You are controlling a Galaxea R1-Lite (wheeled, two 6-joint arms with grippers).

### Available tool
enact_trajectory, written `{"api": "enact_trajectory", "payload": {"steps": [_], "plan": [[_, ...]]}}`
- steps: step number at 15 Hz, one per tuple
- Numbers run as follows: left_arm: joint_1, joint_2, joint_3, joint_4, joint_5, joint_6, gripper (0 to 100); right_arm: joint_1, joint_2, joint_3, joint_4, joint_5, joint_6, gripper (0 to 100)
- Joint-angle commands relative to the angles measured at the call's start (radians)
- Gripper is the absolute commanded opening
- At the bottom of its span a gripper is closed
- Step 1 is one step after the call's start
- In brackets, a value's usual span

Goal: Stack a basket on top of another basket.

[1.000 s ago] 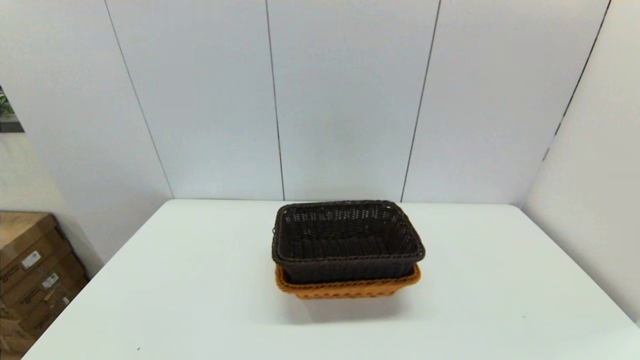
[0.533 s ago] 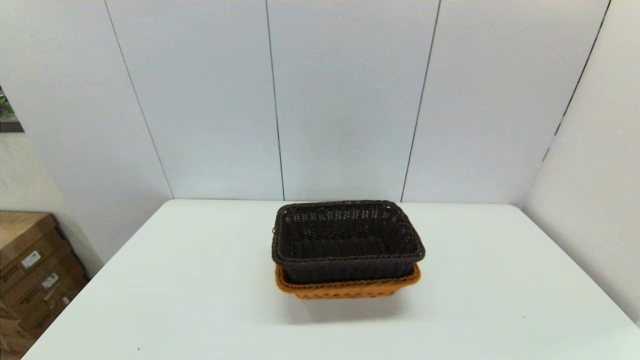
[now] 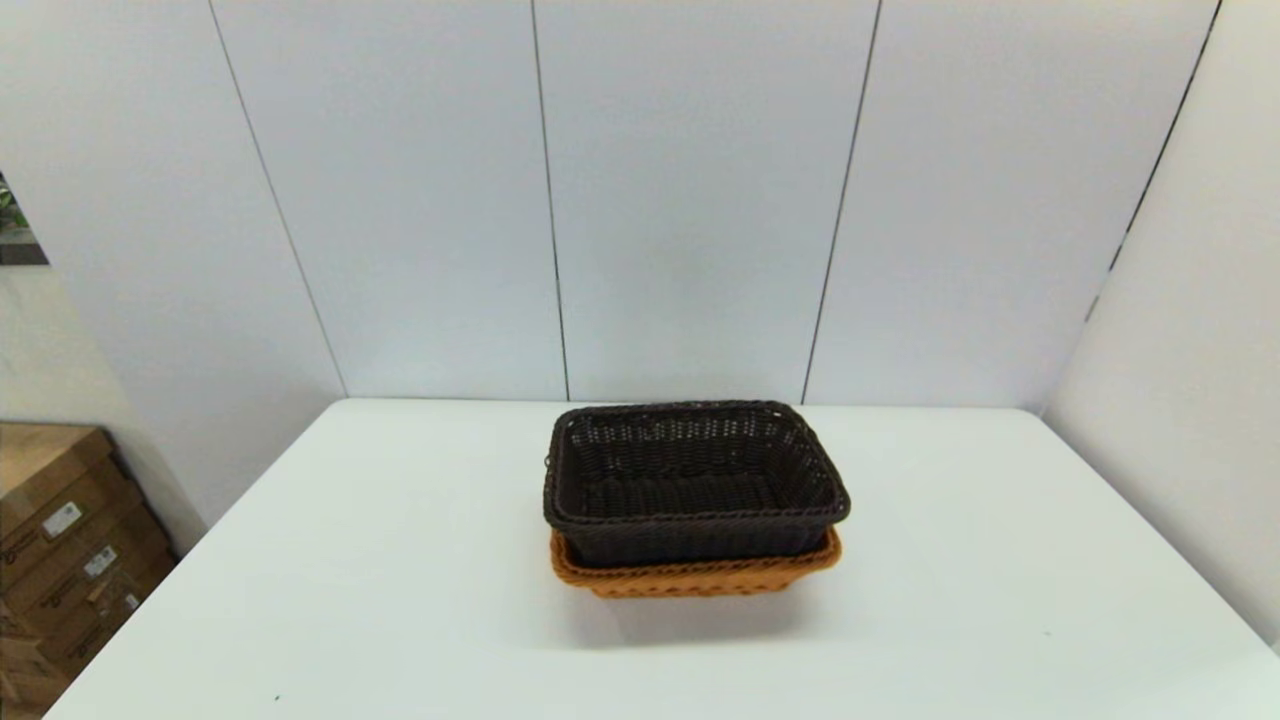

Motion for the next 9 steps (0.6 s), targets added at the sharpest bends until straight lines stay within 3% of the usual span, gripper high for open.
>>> {"api": "enact_trajectory", "payload": {"steps": [1, 9], "plan": [[0.000, -0.002, 0.002, 0.000, 0.000, 0.001, 100, 0.000, 0.000, -0.002, 0.000, 0.000, 0.000, 100], [0.000, -0.002, 0.002, 0.000, 0.002, 0.001, 100, 0.000, 0.000, 0.000, 0.002, 0.000, 0.003, 100]]}}
